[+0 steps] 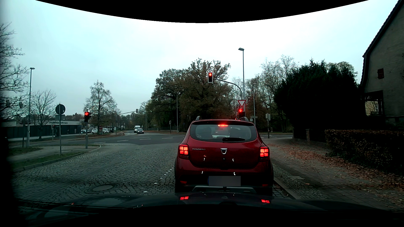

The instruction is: Follow the waypoints while adhering to traffic rules and regulations

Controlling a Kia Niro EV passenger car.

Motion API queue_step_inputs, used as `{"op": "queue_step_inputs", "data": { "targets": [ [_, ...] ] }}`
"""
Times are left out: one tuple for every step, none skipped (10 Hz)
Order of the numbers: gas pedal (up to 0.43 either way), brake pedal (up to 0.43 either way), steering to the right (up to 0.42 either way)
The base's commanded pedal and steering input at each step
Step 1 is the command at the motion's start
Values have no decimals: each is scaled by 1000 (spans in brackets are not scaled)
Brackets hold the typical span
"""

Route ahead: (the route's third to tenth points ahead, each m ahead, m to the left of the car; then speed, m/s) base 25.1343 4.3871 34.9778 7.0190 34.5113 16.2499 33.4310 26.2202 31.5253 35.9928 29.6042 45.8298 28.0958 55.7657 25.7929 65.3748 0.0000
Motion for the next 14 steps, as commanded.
{"op": "queue_step_inputs", "data": {
  "targets": [
    [0,396,3],
    [0,402,2],
    [0,396,3],
    [0,402,3],
    [0,396,3],
    [0,402,3],
    [0,402,3],
    [0,396,3],
    [0,402,3],
    [0,396,3],
    [0,402,3],
    [0,402,3],
    [0,402,3],
    [0,402,3]
  ]
}}
